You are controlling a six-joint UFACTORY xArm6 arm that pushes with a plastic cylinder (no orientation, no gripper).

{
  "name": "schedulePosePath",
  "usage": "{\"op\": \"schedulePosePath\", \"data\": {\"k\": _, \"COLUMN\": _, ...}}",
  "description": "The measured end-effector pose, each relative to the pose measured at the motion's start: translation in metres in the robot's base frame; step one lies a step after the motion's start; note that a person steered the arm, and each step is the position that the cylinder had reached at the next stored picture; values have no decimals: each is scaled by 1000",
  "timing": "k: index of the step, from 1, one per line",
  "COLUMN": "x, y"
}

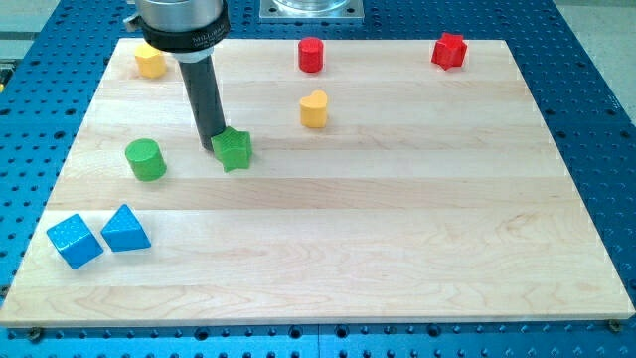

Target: Move the green star vertically below the red star

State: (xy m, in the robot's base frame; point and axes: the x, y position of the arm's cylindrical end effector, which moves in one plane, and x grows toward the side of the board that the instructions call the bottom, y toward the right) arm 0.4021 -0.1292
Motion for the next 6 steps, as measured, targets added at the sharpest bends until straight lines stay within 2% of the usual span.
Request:
{"op": "schedulePosePath", "data": {"k": 1, "x": 2, "y": -20}}
{"op": "schedulePosePath", "data": {"k": 2, "x": 24, "y": -14}}
{"op": "schedulePosePath", "data": {"k": 3, "x": 26, "y": 75}}
{"op": "schedulePosePath", "data": {"k": 4, "x": 32, "y": 90}}
{"op": "schedulePosePath", "data": {"k": 5, "x": 56, "y": 113}}
{"op": "schedulePosePath", "data": {"k": 6, "x": 45, "y": 196}}
